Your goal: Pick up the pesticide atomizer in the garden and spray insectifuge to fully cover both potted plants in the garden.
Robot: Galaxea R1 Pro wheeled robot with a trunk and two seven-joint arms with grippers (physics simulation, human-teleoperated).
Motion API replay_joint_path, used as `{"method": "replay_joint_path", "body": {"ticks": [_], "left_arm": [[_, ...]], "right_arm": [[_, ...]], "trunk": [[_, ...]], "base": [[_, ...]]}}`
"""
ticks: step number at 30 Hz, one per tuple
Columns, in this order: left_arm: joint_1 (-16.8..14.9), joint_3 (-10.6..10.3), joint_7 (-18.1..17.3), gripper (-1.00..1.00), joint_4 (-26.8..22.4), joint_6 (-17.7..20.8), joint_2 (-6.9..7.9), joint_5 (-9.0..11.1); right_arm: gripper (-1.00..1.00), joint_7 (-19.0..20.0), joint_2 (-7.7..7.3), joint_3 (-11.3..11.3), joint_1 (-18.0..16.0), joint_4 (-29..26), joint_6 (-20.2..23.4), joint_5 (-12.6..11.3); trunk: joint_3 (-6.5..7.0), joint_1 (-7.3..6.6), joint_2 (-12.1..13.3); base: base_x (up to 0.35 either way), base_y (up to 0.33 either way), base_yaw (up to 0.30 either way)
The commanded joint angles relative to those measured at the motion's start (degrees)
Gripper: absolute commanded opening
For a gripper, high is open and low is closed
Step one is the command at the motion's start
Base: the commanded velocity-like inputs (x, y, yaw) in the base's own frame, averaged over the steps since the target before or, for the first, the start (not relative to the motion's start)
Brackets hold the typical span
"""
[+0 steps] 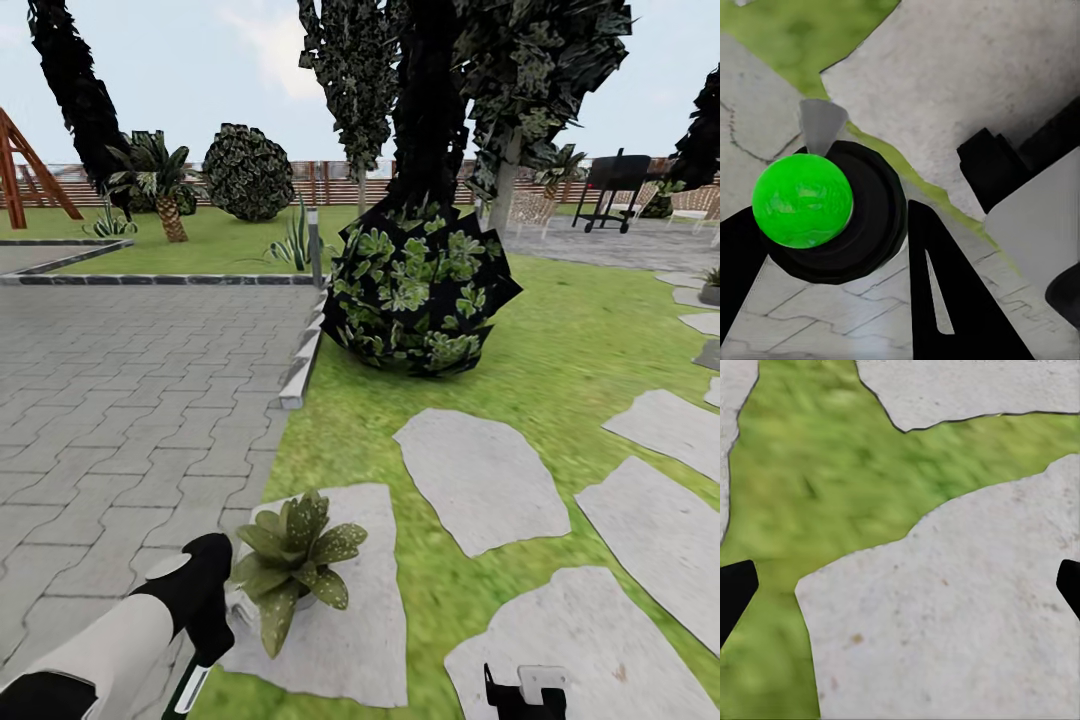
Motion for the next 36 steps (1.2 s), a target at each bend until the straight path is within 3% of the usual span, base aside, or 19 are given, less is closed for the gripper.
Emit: {"method": "replay_joint_path", "body": {"ticks": [1, 7, 12, 15, 19, 29, 36], "left_arm": [[0.0, -0.19, -0.49, -1.0, -0.13, 0.37, -0.12, -0.33], [0.0, -0.25, -0.48, -1.0, -0.74, 0.38, -0.41, -0.33], [0.0, -0.27, -0.59, -1.0, -4.94, 0.99, -0.64, -0.32], [0.0, 0.29, -0.51, -1.0, -5.13, 1.07, 0.32, -0.33], [0.0, 3.2, -0.43, -1.0, -4.91, 1.0, 1.92, -0.33], [0.07, 3.48, -0.33, -1.0, -4.89, 0.99, 1.43, -0.59], [0.08, 3.17, -0.33, -1.0, -4.22, 0.99, 1.74, -0.84]], "right_arm": [[1.0, -0.24, 0.01, -0.42, -0.04, 0.06, -0.18, 0.62], [1.0, -0.24, 0.01, -0.42, -0.04, 0.06, -0.18, 0.62], [1.0, -0.24, 0.05, -0.42, -0.04, 0.06, -0.18, 0.62], [1.0, -0.24, 0.09, -0.42, -0.04, 0.06, -0.18, 0.62], [1.0, -0.18, 0.08, -0.42, -0.04, 0.06, -0.18, 0.62], [1.0, -0.15, 0.09, -0.42, -0.04, 0.06, -0.18, 0.55], [1.0, -0.16, 0.09, -0.42, -0.04, 0.06, -0.18, 0.53]], "trunk": [[-0.05, 0.0, -0.02], [-0.05, 0.0, -0.02], [-0.05, 0.0, -0.02], [-0.05, 0.0, -0.02], [-0.05, 0.0, -0.02], [-0.05, 0.0, -0.02], [-0.05, 0.0, -0.02]], "base": [[0.165, 0.195, 0.0], [0.036, 0.041, 0.0], [0.0, 0.0, 0.0], [0.0, 0.0, 0.0], [0.0, 0.0, 0.0], [0.0, 0.002, -0.186], [0.0, 0.255, -0.016]]}}
